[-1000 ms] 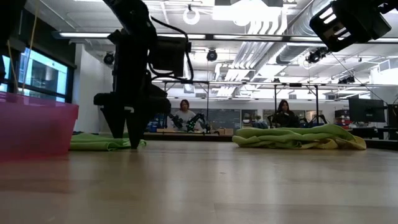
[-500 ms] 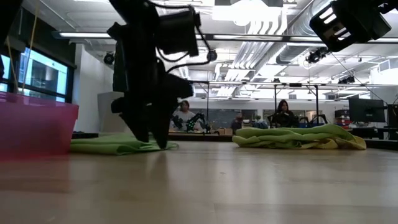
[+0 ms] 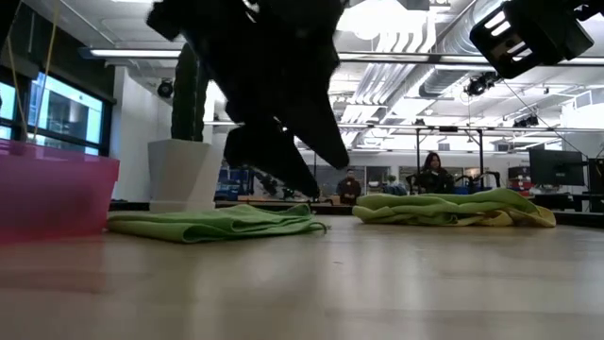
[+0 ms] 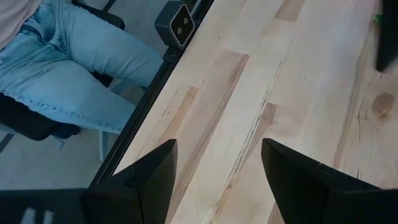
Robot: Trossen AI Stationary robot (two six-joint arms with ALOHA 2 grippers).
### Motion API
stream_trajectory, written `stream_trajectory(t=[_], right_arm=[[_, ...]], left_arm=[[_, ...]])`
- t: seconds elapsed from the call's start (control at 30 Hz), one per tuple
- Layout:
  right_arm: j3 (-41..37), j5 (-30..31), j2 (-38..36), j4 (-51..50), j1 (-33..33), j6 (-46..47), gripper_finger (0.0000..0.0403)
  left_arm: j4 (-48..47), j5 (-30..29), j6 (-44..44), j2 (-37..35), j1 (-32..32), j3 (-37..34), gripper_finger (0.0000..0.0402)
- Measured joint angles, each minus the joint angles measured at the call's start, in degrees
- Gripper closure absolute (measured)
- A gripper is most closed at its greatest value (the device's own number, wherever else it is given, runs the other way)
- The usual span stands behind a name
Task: Roll microfiber towels into tight, uniform cylinder then place into a basket
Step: Roll the dark green towel
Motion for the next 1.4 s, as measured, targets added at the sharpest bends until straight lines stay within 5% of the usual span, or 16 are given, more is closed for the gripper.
stream_trajectory(t=[0.37,0.6,0.77,1.4], right_arm=[[0.0,6.3,0.0,0.3,0.0,0.0,0.0176],[0.0,6.3,0.0,3.2,0.1,0.9,0.0176],[0.0,6.2,0.0,6.8,0.2,6.2,0.0176],[0.0,6.2,0.0,7.3,0.1,6.5,0.0176]], left_arm=[[-11.8,-0.8,7.0,-2.4,-4.4,0.1,0.0126],[-25.2,-7.6,13.6,-2.5,-6.2,0.0,0.0128],[-23.0,-14.9,23.5,-2.5,-7.2,-1.4,0.0145],[-21.5,-15.6,21.6,-2.5,-7.5,-3.2,0.0209]])
